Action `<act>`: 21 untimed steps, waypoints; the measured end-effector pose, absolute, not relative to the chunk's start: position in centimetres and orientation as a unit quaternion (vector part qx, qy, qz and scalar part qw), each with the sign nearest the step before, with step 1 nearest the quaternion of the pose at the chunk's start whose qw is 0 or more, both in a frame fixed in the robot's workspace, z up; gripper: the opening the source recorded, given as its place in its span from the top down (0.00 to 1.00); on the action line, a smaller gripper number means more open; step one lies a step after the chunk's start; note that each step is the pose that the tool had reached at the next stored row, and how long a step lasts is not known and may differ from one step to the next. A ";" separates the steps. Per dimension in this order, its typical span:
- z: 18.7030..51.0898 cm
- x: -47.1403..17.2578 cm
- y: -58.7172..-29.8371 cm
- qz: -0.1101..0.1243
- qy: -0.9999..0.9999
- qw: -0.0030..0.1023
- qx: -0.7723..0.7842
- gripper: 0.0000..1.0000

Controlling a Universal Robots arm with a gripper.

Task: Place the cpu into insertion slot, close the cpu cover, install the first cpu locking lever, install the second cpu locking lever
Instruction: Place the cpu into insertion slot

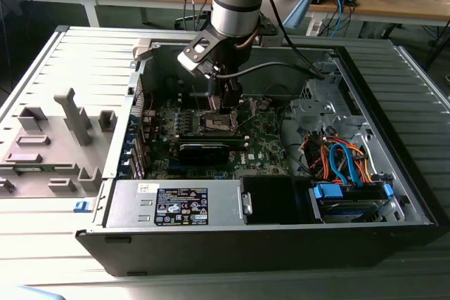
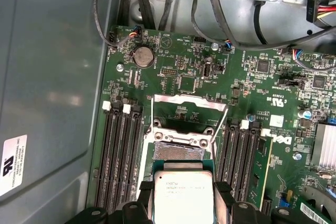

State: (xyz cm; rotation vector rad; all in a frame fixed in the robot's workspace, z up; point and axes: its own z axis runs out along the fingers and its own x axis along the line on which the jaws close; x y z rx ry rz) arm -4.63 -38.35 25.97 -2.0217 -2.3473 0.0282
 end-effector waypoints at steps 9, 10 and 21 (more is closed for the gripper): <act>26.0 -4.6 -38.4 0.009 -0.754 0.022 -0.657 0.45; 26.0 -4.6 -38.4 0.009 -0.753 0.022 -0.657 0.45; 25.9 -4.6 -38.4 0.009 -0.747 0.022 -0.664 0.45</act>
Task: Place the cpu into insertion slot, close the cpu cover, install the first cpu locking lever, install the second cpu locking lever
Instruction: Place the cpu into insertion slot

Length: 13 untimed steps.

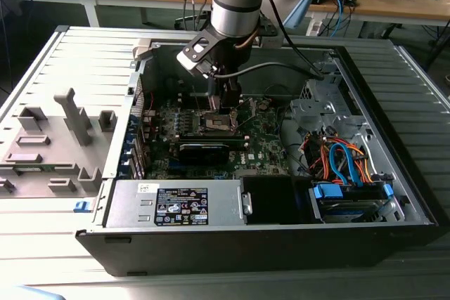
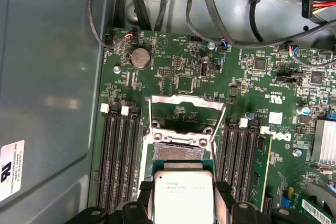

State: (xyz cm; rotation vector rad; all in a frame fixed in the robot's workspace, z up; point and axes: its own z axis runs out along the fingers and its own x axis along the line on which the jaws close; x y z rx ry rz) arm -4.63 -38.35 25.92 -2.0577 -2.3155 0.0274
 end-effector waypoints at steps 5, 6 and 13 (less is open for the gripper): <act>25.9 -4.6 -38.4 0.009 -0.745 0.022 -0.667 0.45; 25.9 -4.6 -38.4 0.009 -0.744 0.022 -0.667 0.45; 25.9 -4.6 -38.4 0.009 -0.742 0.022 -0.671 0.45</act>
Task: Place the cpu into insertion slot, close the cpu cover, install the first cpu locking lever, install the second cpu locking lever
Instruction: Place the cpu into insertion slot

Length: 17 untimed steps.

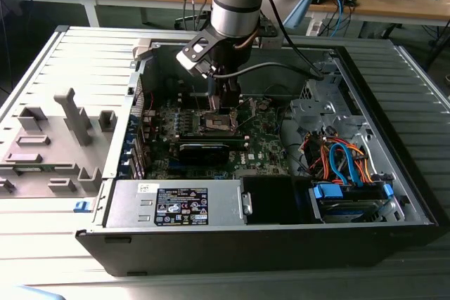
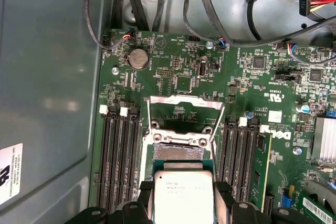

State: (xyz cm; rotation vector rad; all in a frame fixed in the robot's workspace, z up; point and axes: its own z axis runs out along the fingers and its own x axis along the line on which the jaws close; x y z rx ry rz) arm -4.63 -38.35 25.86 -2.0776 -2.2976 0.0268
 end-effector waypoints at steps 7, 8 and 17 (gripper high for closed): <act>25.8 -4.6 -38.4 0.009 -0.738 0.022 -0.674 0.45; 25.8 -4.6 -38.4 0.009 -0.738 0.022 -0.674 0.45; 25.7 -4.6 -38.4 0.008 -0.724 0.022 -0.689 0.45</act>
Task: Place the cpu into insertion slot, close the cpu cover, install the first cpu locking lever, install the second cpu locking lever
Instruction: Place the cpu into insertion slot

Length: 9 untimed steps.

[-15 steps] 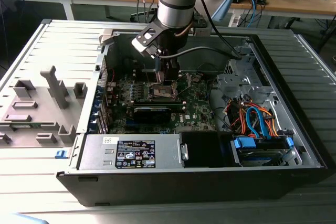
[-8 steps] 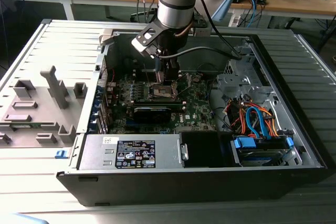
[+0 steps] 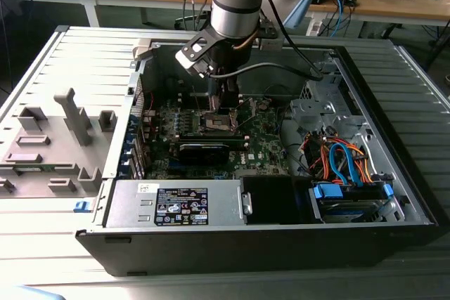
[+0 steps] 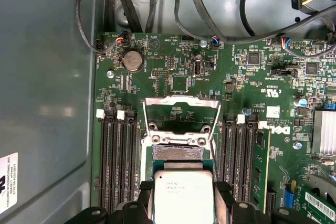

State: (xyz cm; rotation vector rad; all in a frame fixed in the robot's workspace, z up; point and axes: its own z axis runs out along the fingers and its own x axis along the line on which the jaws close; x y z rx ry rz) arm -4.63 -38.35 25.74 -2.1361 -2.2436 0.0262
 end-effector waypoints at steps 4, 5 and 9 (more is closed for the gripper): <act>25.7 -4.6 -38.4 0.008 -0.722 0.022 -0.691 0.45; 25.7 -4.6 -38.4 0.008 -0.721 0.022 -0.692 0.45; 25.7 -4.6 -38.4 0.008 -0.719 0.022 -0.694 0.45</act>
